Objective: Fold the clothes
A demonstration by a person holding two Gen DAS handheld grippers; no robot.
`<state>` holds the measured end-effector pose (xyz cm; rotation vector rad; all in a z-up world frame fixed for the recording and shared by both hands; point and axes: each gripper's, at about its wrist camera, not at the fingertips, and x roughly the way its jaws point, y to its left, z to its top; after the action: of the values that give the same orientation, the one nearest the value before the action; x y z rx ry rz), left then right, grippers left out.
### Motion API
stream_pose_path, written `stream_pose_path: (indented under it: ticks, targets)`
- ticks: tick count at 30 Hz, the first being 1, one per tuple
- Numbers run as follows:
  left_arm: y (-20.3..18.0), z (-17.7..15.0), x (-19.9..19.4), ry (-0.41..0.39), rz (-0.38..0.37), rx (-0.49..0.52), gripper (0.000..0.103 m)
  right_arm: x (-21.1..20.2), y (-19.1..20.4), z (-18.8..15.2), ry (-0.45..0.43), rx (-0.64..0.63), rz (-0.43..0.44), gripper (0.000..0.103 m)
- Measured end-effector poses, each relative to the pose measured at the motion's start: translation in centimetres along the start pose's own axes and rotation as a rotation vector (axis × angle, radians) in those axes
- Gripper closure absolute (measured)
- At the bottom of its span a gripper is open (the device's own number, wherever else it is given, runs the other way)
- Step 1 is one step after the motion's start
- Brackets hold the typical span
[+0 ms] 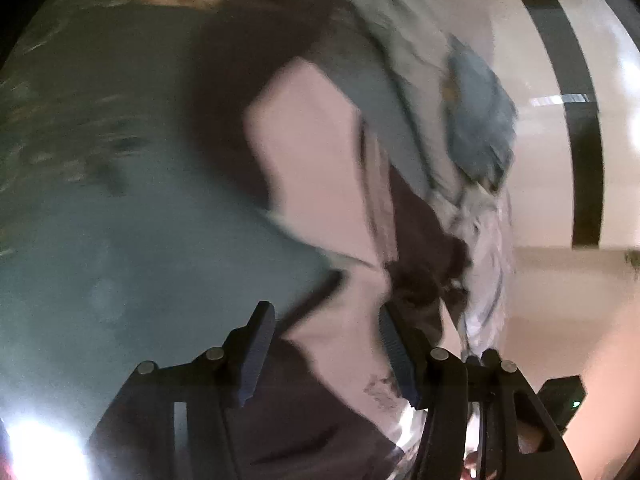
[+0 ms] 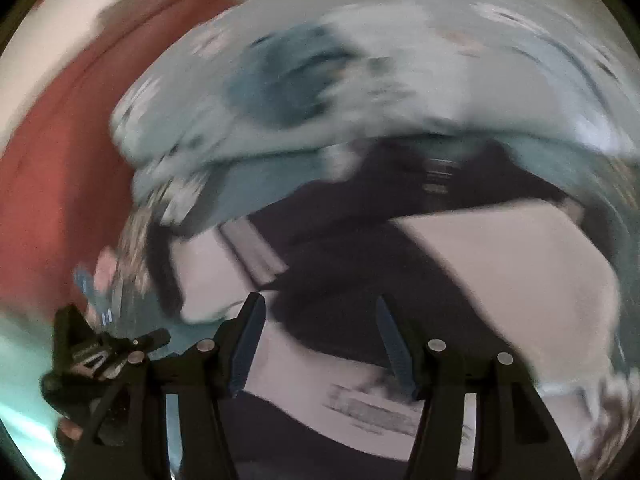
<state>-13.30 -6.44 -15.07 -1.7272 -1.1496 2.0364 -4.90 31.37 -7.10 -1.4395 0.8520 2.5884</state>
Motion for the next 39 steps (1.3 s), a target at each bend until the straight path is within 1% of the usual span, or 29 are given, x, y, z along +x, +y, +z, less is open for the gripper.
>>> stream_pose_path:
  ticks: [1,3,5,7,8,10,11,13,15,17,18,19,22,24,25,28,29,31,33,36,39]
  targets:
    - [-1.1,0.0,0.8,0.014,-0.004,0.025,0.044,-1.3,-2.5,-0.2,-0.034,0.064,-0.033,0.044]
    - [-3.8,-0.1,3.2,0.062,-0.012,0.104,0.043,-3.1,-6.6,-1.2,-0.083,0.204,-0.061,0.044]
    - [-5.8,-0.4,5.6,0.116,0.000,0.161,0.042,-4.9,-10.7,-2.3,-0.132,0.344,-0.088,0.044]
    - [-7.0,-0.9,8.0,0.188,-0.005,0.196,0.040,-6.4,-14.1,-3.6,-0.175,0.470,-0.106,0.044]
    - [-7.3,-1.3,9.1,0.209,0.008,0.206,0.040,-7.0,-15.5,-4.4,-0.193,0.525,-0.109,0.044]
    - [-7.6,-1.8,11.1,0.222,0.048,0.222,0.041,-7.4,-17.0,-5.7,-0.203,0.594,-0.101,0.044]
    - [-7.7,-2.0,11.8,0.223,0.064,0.222,0.042,-7.3,-17.6,-6.4,-0.198,0.620,-0.095,0.044]
    - [-8.0,-2.1,12.2,0.203,0.066,0.231,0.043,-7.2,-18.7,-7.5,-0.185,0.666,-0.079,0.044]
    - [-8.6,-1.9,12.0,0.164,0.066,0.248,0.056,-6.9,-19.5,-8.5,-0.172,0.705,-0.060,0.044]
    - [-9.1,-1.7,11.8,0.126,0.067,0.265,0.089,-7.0,-20.0,-9.3,-0.176,0.730,-0.049,0.044]
    - [-9.5,-1.5,11.8,0.116,0.073,0.271,0.090,-7.0,-20.3,-9.4,-0.180,0.741,-0.049,0.044]
    - [-10.4,-1.4,11.4,0.097,0.073,0.310,0.092,-7.1,-20.5,-9.5,-0.185,0.748,-0.047,0.044]
    - [-13.7,-1.3,9.9,0.034,0.067,0.455,0.093,-7.2,-21.0,-9.3,-0.193,0.747,-0.042,0.044]
    - [-15.5,-1.4,8.0,-0.017,0.007,0.529,0.093,-7.5,-21.0,-9.3,-0.196,0.733,-0.051,0.044]
    - [-16.1,-1.4,7.1,-0.050,0.000,0.565,0.093,-7.4,-21.0,-9.2,-0.196,0.726,-0.057,0.044]
    - [-14.9,-0.7,8.9,-0.033,0.117,0.584,0.093,-7.0,-21.1,-9.5,-0.192,0.721,-0.063,0.044]
    - [-13.3,-0.2,10.4,0.001,0.177,0.557,0.093,-6.8,-21.0,-9.5,-0.187,0.724,-0.056,0.044]
    - [-10.8,0.3,12.1,0.054,0.221,0.489,0.093,-6.4,-20.6,-9.4,-0.176,0.715,-0.048,0.044]
    - [-9.0,0.6,12.4,0.065,0.189,0.415,0.093,-6.5,-19.9,-8.6,-0.170,0.661,-0.061,0.044]
    - [-8.3,0.9,12.4,0.065,0.161,0.362,0.091,-6.6,-18.7,-6.9,-0.173,0.565,-0.083,0.044]
    - [-8.1,1.3,12.7,0.074,0.166,0.351,0.090,-6.1,-17.1,-5.1,-0.178,0.473,-0.057,0.044]
